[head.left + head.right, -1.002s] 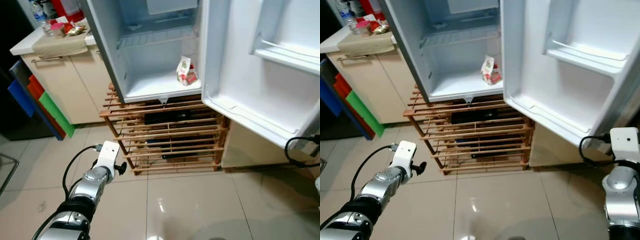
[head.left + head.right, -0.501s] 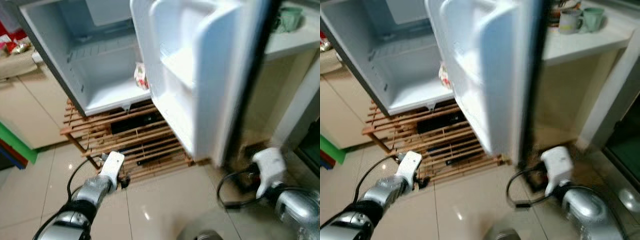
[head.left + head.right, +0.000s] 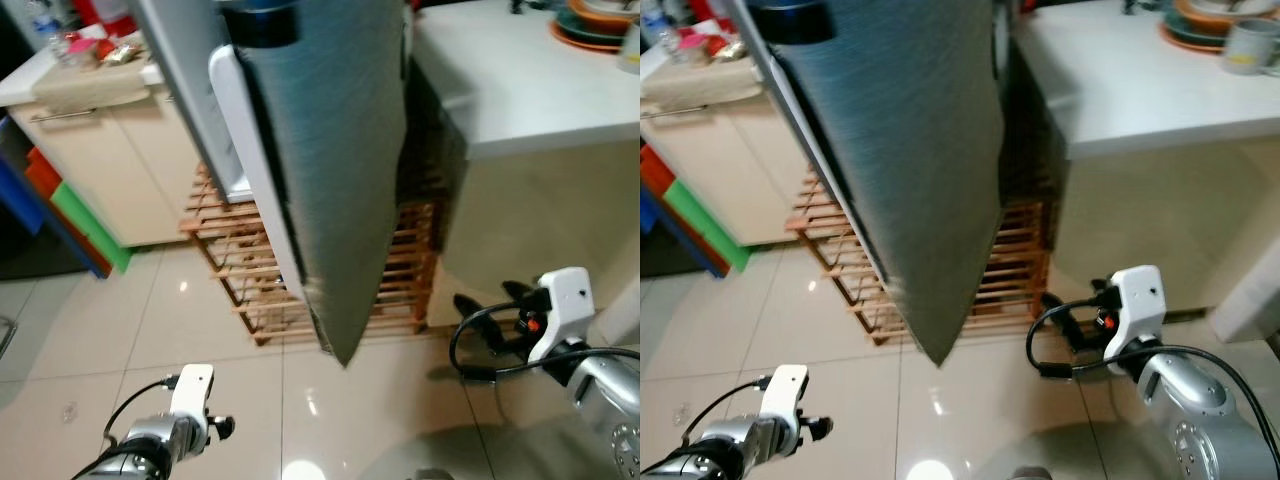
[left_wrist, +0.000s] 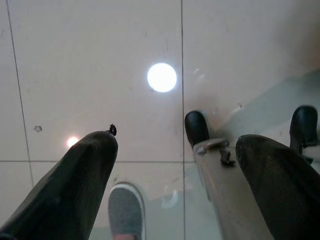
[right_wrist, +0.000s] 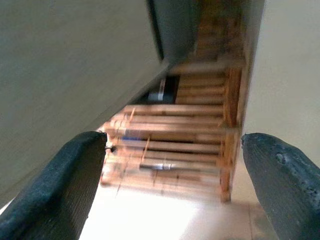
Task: Restocking fridge
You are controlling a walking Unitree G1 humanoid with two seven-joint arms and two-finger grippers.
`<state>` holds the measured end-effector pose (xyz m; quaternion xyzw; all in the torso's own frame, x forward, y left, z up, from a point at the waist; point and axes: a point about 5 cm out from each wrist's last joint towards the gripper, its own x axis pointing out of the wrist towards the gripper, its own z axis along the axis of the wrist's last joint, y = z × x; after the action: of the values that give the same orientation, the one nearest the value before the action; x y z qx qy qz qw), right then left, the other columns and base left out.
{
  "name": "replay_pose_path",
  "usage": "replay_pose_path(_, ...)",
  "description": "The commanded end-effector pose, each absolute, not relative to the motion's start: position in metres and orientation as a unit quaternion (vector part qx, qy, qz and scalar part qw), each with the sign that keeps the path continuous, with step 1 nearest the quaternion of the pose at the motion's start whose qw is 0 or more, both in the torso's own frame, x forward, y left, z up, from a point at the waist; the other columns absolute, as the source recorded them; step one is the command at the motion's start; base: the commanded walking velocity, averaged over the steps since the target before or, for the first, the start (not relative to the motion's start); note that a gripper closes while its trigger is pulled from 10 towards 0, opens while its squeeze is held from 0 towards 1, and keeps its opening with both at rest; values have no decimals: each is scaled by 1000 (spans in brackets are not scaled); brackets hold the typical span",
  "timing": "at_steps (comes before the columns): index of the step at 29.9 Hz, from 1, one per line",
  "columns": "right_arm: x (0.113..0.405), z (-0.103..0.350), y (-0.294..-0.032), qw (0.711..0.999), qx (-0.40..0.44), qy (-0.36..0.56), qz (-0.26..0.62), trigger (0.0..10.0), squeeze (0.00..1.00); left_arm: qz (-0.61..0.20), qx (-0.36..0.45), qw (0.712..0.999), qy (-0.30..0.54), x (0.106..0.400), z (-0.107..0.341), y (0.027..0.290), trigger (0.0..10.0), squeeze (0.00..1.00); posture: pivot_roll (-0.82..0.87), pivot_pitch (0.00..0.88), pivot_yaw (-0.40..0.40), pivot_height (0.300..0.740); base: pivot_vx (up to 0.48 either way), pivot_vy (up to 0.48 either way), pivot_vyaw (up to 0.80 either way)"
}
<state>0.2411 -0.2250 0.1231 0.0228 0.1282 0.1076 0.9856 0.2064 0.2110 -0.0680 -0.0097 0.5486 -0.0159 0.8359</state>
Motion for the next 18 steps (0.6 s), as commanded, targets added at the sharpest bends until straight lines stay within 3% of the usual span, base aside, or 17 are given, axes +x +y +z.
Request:
replay_pose_path(1,244,122,-216,985,19,127,119,10000,12,-12,-17,836,548,205,-69,211,10000,0,-167,0,154,740,0,0,0)
replay_pose_path(6,249,118,-214,985,13,124,121,10000,8,-30,-32,839,542,208,-69,203,10000,0,-157,0,151,740,0,0,0)
replay_pose_path(10,257,113,-218,988,12,127,90,10000,4,-89,-69,853,510,227,-60,179,10000,0,-151,0,145,740,0,0,0)
replay_pose_path(13,259,111,-218,988,12,128,81,10000,0,-138,-61,858,491,238,-53,163,10000,0,-149,0,141,740,0,0,0)
replay_pose_path(14,261,109,-215,989,7,129,76,10000,4,-190,-35,862,469,244,-48,156,10000,0,-149,0,141,740,0,0,0)
replay_pose_path(18,264,109,-210,990,1,121,79,10000,12,-235,12,882,409,269,-28,144,10000,0,-162,0,144,740,0,0,0)
